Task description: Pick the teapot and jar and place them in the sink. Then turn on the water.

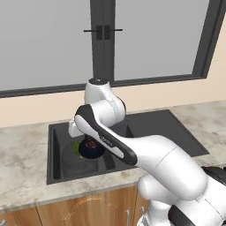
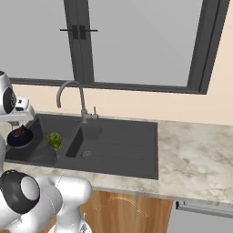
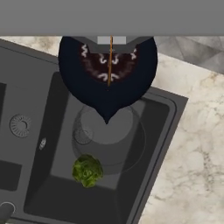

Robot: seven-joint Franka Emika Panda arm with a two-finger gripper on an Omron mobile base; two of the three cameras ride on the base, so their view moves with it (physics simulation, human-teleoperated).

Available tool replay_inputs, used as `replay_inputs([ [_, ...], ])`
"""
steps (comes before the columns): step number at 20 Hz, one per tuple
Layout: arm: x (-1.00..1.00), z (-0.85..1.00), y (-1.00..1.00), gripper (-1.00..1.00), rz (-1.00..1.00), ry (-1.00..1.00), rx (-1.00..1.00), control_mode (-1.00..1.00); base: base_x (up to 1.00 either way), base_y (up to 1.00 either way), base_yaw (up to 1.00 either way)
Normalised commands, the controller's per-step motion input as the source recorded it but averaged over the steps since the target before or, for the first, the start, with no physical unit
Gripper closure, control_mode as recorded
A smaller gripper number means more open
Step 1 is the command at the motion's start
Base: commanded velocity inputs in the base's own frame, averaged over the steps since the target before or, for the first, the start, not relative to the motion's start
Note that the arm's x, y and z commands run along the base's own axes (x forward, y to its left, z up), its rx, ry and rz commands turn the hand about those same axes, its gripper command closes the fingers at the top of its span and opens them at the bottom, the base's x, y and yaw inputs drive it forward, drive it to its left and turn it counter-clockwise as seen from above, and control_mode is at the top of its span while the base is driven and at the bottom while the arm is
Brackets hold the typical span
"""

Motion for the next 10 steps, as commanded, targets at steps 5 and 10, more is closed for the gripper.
replay_inputs([
  [5, 0.21, -0.07, 0.19, 1.00, 0.03, 0.00, 0.00, -1.00, 0.00, 0.00, 0.00],
  [10, 0.26, -0.05, 0.08, 1.00, 0.04, 0.00, 0.00, -1.00, 0.00, 0.00, 0.00],
])
